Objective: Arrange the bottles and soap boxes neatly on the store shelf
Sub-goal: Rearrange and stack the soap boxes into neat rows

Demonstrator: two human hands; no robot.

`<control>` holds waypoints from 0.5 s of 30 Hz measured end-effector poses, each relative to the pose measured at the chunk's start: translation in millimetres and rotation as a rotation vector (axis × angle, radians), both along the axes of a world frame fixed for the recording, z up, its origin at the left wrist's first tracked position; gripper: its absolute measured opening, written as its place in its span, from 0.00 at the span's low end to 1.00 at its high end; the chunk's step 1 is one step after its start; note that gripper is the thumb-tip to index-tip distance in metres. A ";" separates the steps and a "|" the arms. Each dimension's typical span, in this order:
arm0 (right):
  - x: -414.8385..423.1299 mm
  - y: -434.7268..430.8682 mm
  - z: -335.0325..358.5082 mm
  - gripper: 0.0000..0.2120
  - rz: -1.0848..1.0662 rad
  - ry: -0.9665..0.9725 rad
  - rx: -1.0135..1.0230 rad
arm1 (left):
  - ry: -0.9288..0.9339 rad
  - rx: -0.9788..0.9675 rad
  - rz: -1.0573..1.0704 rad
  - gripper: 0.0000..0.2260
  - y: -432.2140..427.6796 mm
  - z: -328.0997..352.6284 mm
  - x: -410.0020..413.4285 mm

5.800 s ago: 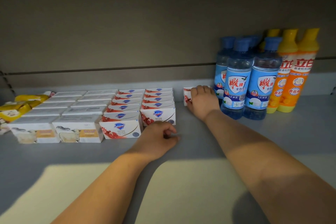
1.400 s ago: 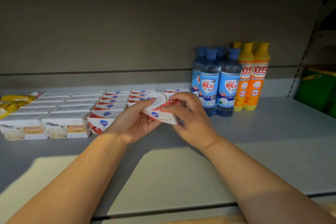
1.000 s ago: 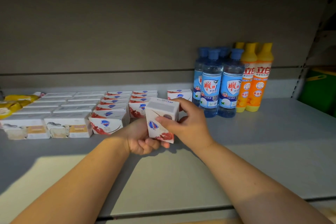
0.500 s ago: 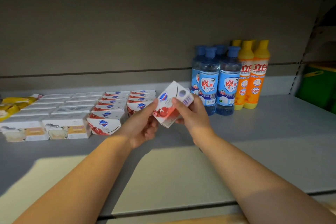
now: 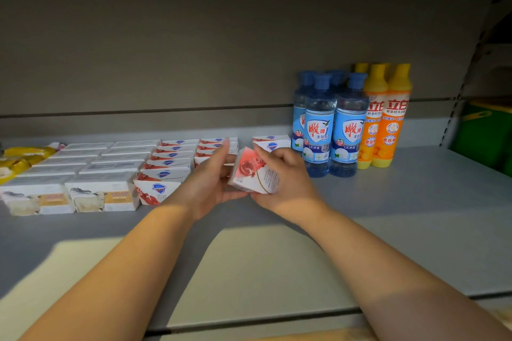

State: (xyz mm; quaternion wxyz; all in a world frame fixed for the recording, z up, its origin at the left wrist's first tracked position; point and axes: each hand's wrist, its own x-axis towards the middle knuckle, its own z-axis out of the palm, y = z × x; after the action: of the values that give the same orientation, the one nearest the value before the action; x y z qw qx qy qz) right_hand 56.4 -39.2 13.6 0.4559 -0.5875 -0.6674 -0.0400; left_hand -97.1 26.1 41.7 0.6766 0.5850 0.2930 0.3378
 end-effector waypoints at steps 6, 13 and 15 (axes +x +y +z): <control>-2.3 -6.1 9.8 0.47 0.115 0.306 0.060 | -0.252 -0.291 0.010 0.12 -0.9 2.0 -4.5; -13.8 -11.5 6.5 0.40 0.432 0.719 -0.036 | -0.028 -0.723 -0.449 0.13 -11.5 -3.1 -1.0; -16.9 -11.5 6.3 0.29 0.420 0.739 -0.103 | 0.051 -0.682 -0.505 0.17 -13.5 -6.1 4.0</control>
State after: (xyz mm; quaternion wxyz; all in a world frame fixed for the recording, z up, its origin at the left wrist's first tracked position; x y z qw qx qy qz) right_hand 39.5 -50.6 19.9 0.6327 -0.4356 -0.5654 0.3004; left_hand -93.1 12.6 35.6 0.8855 0.3891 0.2520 0.0305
